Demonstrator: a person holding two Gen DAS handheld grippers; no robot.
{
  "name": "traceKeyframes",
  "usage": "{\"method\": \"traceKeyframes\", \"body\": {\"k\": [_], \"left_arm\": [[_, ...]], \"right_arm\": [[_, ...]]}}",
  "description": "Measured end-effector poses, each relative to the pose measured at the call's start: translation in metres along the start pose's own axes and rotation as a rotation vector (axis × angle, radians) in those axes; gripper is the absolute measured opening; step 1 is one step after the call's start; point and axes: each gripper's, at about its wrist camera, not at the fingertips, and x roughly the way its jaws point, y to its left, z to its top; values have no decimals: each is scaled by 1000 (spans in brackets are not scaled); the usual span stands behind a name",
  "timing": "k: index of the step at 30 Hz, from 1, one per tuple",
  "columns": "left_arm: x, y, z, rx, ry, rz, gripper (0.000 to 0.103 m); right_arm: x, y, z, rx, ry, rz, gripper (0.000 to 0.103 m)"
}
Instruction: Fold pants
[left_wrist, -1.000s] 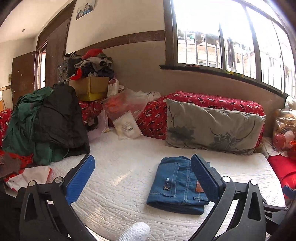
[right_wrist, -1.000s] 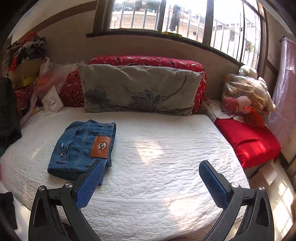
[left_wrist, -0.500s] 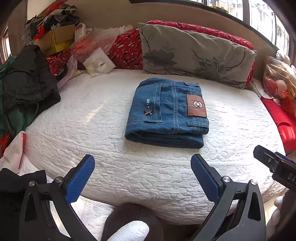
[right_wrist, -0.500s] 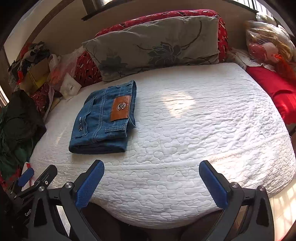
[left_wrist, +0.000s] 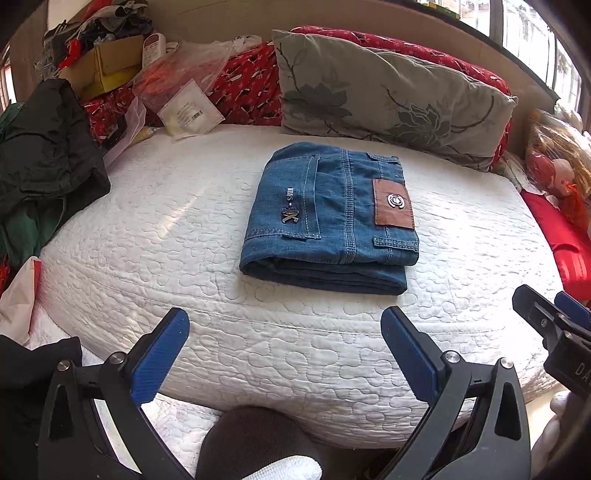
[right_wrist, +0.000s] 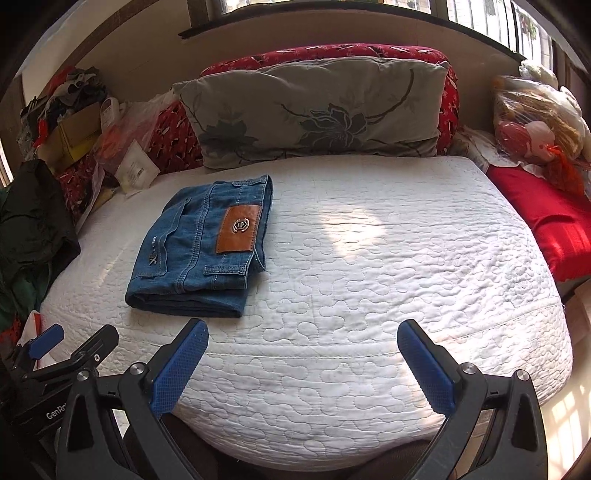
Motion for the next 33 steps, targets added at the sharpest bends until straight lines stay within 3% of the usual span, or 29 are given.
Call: {"method": "traceKeyframes", "body": {"k": [9,24,33], "left_arm": [[2,-3,5,6,1,-16,103],[28,-4,5,24,104,-33,103],[30,-5,6,20,119,-43,103]], "right_arm": [[9,-7,-5,23,39,0,103],[20,-15,-5,38,77,4,103],[24,-13,-6,37,87,1,103]]}}
